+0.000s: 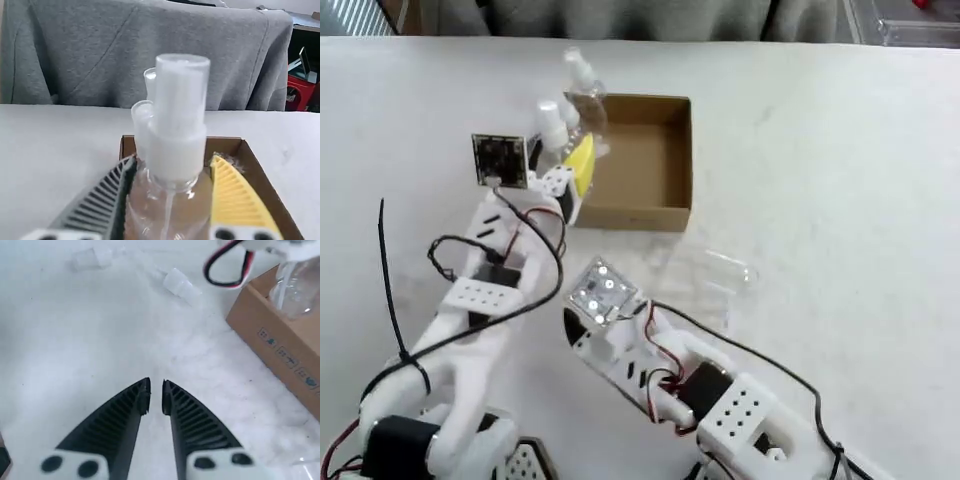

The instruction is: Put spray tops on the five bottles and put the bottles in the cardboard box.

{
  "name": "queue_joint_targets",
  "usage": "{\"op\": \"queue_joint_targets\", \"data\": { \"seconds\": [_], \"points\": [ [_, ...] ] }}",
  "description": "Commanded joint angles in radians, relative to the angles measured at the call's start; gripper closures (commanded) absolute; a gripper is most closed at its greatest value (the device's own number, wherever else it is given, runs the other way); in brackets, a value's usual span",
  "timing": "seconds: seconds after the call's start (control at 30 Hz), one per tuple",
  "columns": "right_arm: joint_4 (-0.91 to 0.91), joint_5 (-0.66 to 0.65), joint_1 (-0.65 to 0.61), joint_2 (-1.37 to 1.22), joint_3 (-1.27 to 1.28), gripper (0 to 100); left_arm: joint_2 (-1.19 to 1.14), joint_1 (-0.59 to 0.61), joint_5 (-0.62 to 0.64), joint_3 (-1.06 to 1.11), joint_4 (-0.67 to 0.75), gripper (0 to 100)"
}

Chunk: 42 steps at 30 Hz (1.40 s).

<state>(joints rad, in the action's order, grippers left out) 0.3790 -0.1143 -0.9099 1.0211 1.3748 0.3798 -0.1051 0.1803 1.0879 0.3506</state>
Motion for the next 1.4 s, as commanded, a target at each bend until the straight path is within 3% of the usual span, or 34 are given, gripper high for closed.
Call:
{"op": "queue_joint_targets", "data": {
  "seconds": [0.0, 1.37],
  "points": [
    [0.002, 0.002, 0.001, 0.021, -0.006, 96.4, -0.005, 0.012, 0.002, -0.063, 0.044, 97],
    [0.002, 0.0, 0.001, 0.021, -0.006, 96.4, -0.128, 0.041, 0.002, -0.152, 0.044, 97]
  ]
}}
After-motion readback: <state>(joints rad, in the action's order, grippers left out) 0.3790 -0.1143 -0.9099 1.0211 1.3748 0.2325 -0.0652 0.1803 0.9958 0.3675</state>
